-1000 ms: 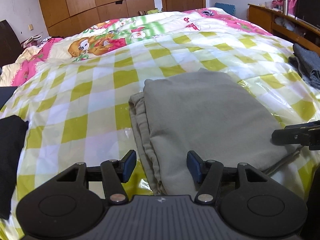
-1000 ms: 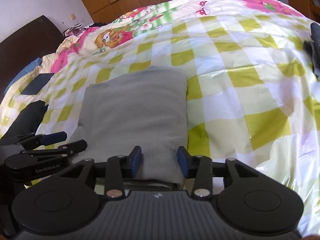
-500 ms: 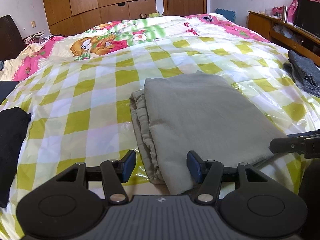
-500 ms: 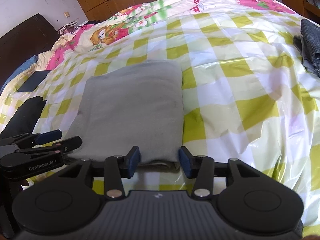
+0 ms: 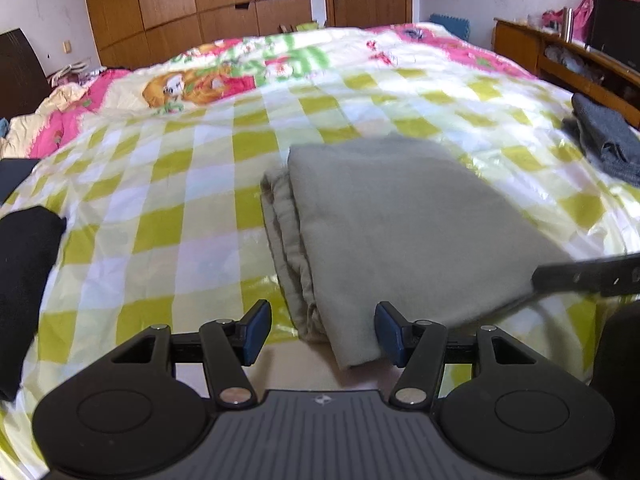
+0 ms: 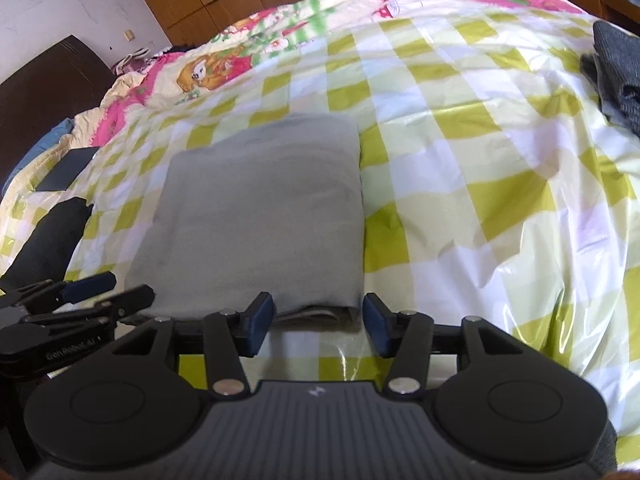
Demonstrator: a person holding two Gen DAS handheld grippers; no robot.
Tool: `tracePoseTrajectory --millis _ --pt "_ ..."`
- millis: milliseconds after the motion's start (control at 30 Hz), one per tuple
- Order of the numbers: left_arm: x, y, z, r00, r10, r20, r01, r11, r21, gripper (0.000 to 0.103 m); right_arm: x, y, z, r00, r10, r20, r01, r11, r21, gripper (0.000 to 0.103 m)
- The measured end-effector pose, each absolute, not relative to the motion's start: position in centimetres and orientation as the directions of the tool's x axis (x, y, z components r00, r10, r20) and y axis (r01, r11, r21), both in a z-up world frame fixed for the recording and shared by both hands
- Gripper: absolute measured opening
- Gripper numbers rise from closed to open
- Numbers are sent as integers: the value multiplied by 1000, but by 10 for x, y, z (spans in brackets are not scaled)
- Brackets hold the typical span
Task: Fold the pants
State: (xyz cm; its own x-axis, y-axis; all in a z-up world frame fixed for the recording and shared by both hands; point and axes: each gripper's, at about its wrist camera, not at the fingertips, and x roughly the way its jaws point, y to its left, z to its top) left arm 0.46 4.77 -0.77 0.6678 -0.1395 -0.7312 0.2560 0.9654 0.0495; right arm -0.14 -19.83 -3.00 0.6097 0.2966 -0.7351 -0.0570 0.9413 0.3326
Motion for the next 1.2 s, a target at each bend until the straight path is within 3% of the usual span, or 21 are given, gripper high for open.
tracePoseTrajectory --millis 667,1200 --pt "-16 65 -5 670 -135 -730 206 978 8 72 -17 -195 -24 629 332 -703 -78 927 368 53" --pt "-21 53 -4 666 -146 -732 217 976 3 80 -24 -181 -27 605 360 -710 -106 920 377 55"
